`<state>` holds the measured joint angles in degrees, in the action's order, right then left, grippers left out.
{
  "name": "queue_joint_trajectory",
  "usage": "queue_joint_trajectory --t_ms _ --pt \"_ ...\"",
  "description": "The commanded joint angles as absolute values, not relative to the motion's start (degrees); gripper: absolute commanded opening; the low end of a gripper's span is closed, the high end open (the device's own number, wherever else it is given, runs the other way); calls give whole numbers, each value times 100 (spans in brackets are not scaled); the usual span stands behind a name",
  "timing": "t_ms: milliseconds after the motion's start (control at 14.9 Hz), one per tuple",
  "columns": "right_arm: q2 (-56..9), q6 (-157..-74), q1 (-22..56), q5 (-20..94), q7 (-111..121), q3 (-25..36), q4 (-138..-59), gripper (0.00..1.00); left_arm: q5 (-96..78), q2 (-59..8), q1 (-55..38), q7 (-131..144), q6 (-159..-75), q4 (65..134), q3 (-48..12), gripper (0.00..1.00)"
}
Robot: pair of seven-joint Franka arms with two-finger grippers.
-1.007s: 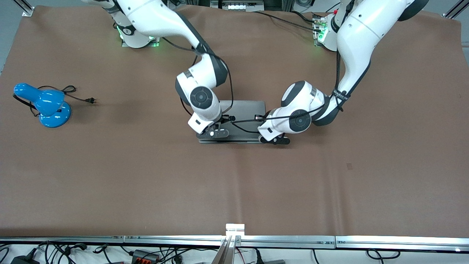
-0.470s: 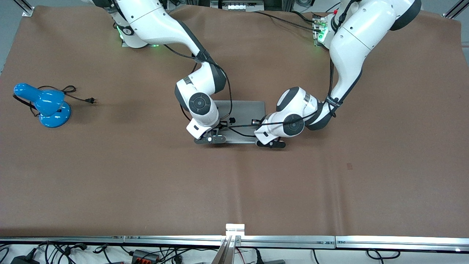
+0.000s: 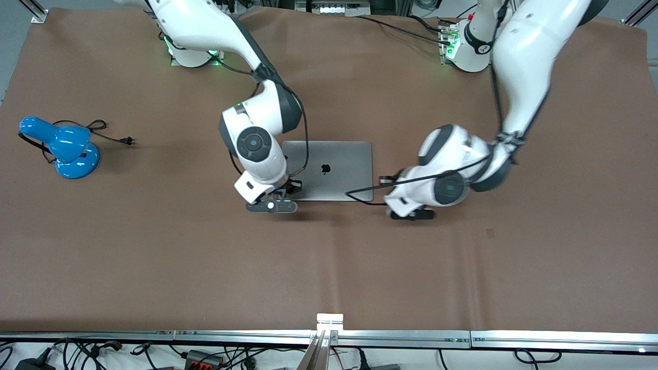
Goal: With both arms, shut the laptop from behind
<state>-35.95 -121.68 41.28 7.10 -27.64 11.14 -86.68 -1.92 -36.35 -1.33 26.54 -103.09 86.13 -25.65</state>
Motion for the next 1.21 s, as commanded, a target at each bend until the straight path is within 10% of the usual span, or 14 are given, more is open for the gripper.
queue_joint_trajectory --t_ms 0,269,336,470,537,604,739,1007,1142 --pt "-3060 -11455 4113 624 -2234 1431 -8771 0 60 -2657 508 1928 -9372 8797 -2497 1" --pt "-2322 -10645 4113 659 -1443 2116 -8763 0 123 -1453 571 645 -8746 8824 -1146 39" --pt "-2207 -10513 4113 650 -1346 2266 -8763 0 123 -1224 571 285 -8728 8833 -847 97" --pt "-2084 -10398 4122 624 -1214 2556 -8745 5 114 -828 571 -253 -8833 8850 -441 100" --pt "-2057 -10337 4131 633 -1178 2688 -8693 72 114 -496 571 -237 -8877 9120 -448 100" --pt "-2031 -10249 4140 676 -1195 2785 -8536 100 123 -162 571 -150 -9208 9619 -474 100" --pt "-2030 -9933 4105 633 -1187 2856 -8263 100 88 586 606 -97 -10147 10910 -422 100" --pt "-2030 -9853 3956 764 -1117 3190 -8060 100 62 -806 563 -79 -8460 8618 -431 100" --pt "-2013 -9835 3335 843 -1116 2841 -7753 100 44 -625 563 -18 -8542 8928 -457 100"
